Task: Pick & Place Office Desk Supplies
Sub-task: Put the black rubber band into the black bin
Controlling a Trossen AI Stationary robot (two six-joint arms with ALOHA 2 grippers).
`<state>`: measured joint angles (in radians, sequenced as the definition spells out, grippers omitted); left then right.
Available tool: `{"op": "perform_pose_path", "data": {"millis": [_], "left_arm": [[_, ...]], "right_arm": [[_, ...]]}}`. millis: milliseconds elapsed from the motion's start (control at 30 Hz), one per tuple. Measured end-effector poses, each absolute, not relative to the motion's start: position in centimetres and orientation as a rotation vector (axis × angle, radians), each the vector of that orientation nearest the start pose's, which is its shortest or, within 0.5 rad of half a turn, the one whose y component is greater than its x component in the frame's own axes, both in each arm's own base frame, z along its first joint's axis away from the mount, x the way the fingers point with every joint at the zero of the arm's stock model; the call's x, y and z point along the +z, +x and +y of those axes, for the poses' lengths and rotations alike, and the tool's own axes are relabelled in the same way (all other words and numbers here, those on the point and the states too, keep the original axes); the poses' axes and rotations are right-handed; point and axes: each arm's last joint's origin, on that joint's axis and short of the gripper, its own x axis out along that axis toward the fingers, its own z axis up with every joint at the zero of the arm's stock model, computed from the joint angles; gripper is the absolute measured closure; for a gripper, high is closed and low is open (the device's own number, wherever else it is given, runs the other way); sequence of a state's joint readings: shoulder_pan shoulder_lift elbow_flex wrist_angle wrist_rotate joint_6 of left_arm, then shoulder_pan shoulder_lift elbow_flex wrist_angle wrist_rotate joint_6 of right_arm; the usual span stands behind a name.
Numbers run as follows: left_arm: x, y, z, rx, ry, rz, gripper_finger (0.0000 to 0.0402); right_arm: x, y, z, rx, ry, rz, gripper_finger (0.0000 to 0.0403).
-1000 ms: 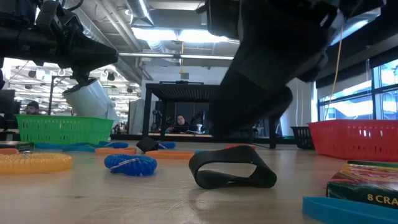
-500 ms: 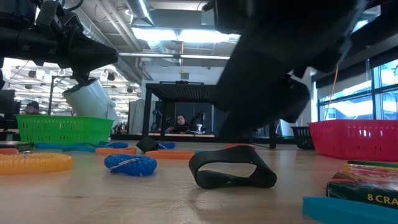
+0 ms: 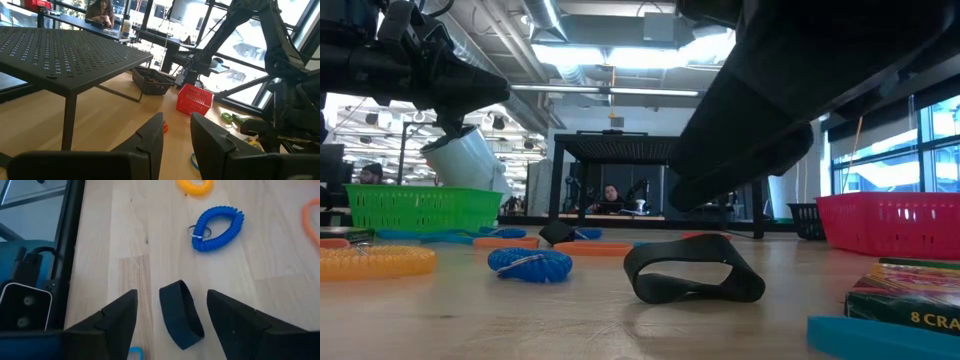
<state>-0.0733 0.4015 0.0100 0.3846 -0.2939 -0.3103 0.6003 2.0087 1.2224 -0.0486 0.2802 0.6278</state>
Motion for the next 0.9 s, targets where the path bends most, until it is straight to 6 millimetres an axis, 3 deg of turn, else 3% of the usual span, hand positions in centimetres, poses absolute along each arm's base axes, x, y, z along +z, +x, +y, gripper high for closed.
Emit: {"op": "perform_pose_path", "data": {"millis": [133, 333, 633, 900], "left_arm": [[16.8, 12.2, -0.1, 0.22, -0.308, -0.027, 0.0311], [16.8, 12.2, -0.1, 0.22, -0.307, -0.027, 0.0311], [16.8, 12.2, -0.1, 0.22, -0.308, -0.027, 0.0311], [16.8, 12.2, -0.1, 0.22, -0.308, -0.027, 0.0311]], "right_arm": [[13.7, 34.5, 22.6, 0.052, 0.227, 0.817, 0.0165], [11.2, 34.6, 22.8, 0.055, 0.201, 0.884, 0.0165], [10.8, 34.6, 22.8, 0.042, 0.15, 0.871, 0.0168], [10.7, 34.5, 22.8, 0.02, 0.145, 0.868, 0.0234]]}}
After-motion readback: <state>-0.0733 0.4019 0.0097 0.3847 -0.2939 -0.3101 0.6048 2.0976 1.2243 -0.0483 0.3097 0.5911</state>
